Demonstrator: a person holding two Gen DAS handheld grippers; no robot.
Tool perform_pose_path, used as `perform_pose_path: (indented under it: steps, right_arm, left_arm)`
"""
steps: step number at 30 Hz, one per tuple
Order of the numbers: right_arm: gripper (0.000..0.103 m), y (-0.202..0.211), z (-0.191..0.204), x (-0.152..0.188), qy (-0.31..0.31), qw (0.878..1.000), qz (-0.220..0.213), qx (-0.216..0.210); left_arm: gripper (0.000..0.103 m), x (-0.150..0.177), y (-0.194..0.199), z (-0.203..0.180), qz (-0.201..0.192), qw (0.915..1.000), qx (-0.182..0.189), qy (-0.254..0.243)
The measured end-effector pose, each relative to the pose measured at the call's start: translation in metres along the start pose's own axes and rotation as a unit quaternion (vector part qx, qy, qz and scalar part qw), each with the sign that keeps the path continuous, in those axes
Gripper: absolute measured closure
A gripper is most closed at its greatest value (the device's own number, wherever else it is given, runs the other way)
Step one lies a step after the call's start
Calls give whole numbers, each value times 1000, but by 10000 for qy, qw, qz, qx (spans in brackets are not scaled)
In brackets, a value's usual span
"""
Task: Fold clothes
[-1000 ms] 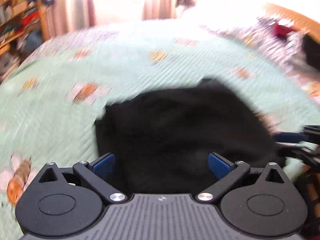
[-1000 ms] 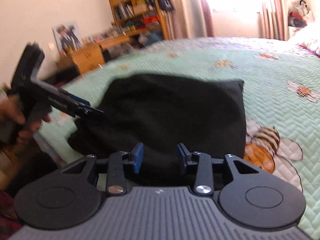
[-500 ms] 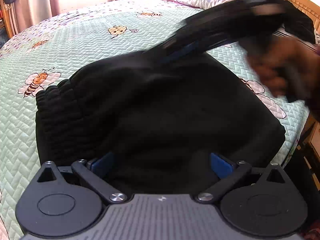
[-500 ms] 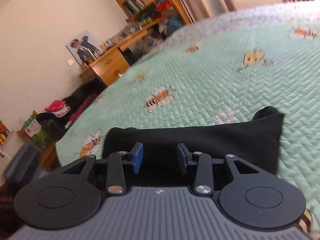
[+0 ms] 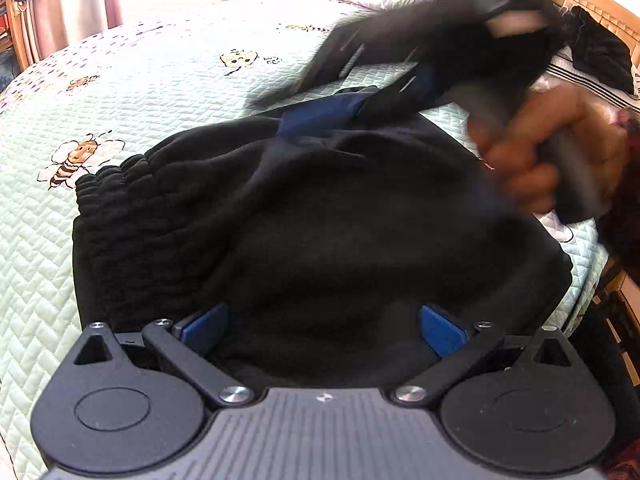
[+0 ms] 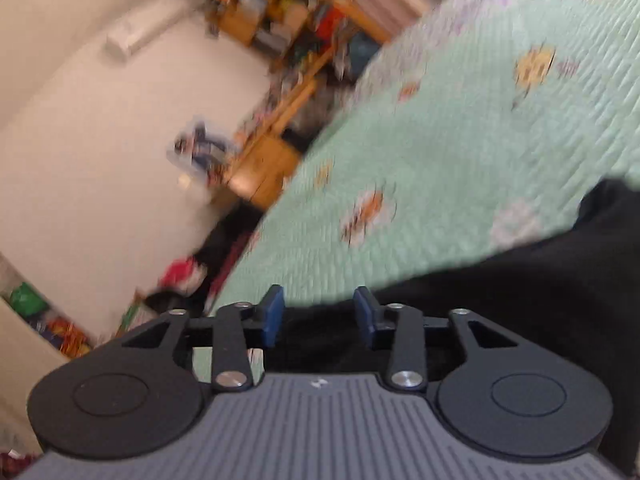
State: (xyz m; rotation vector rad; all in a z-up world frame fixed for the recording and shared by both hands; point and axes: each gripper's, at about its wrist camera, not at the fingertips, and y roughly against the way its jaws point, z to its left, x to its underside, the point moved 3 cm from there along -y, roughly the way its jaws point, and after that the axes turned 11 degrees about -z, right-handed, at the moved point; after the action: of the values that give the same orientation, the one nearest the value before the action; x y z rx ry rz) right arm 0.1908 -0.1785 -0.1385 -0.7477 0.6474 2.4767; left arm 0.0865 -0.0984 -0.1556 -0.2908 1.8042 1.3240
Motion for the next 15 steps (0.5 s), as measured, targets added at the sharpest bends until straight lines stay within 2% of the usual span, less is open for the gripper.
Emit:
perform_pose_path:
  steps: [2, 5, 7, 9, 12, 13, 15]
  right_arm:
    - [56, -27, -10, 10, 177, 9988, 127, 444]
    - [58, -34, -7, 2, 109, 9971, -186, 729]
    - [56, -15, 12, -4, 464, 9940, -540, 830]
    - [55, 18, 36, 0, 1045, 9858, -842, 1013]
    - [46, 70, 59, 23, 1700, 9709, -1145, 1237]
    - [42, 84, 61, 36, 1732, 9693, -1176, 1290]
    - [41, 105, 55, 67, 1676, 9687, -1124, 1447]
  left_arm:
    - [1, 0, 0, 0, 16, 10000, -26, 30]
    - [1, 0, 0, -3, 70, 9999, -115, 8]
    - [1, 1, 0, -5, 88, 9998, -166, 4]
    - [1, 1, 0, -6, 90, 9997, -206, 10]
    - [1, 0, -3, -9, 85, 9996, -262, -6]
    - [1, 0, -3, -9, 79, 9996, -272, -12]
    - [1, -4, -9, -2, 62, 9996, -261, 7]
